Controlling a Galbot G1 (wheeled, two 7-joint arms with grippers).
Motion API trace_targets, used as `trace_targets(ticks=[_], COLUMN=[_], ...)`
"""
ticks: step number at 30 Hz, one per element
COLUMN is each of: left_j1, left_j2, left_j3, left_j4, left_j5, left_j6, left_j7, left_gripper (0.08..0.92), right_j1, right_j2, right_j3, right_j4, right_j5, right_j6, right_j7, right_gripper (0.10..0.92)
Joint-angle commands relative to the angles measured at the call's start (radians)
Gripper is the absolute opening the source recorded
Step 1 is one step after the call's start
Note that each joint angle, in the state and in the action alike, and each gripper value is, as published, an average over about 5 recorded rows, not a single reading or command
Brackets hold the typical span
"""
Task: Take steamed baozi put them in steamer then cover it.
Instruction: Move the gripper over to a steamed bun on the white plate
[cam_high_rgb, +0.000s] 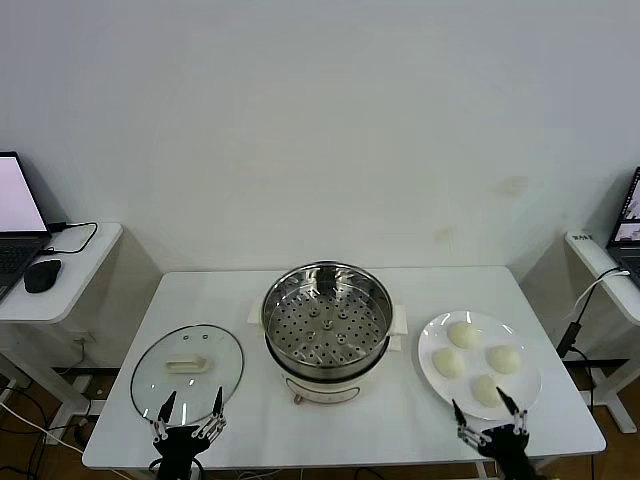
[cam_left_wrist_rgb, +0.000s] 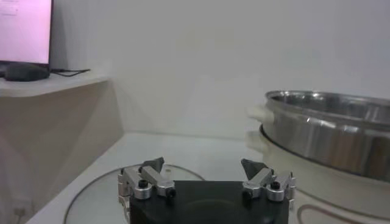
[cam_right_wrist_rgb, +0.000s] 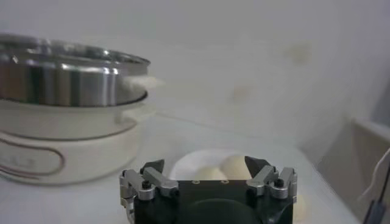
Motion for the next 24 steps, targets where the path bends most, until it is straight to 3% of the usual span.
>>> trace_targets(ticks=[1,8,13,24], left_j1=[-0.027,-0.059,-0.073,-0.083], left_j2=[0.02,0.033,0.03,0.018], left_j3=[-0.012,-0.001,0.008,0.01], left_j4=[0.007,0.009,0.026,0.035], left_j5=[0.035,0.081,0.143,0.222], left_j6=[0.028,0.031,-0.012,-0.025], left_j7=[0.023,0.034,0.011,-0.018], left_gripper=[0.823,0.823,0.823,0.823], right_j1=[0.168,0.338,0.503,1.165], right_j2=[-0.239,-0.512,-0.65,-0.667], right_j3=[0.056,-0.012,-0.142,-0.788], right_j4=[-0.064,-0.169,-0.285,-0.589], right_j5=[-0.248,-0.355,-0.425,-0.356], right_j6=[-0.076,-0.174,-0.159,-0.054], right_j7=[-0.022,-0.212,-0.391,-0.697], right_gripper=[0.822,0.823,0.823,0.823])
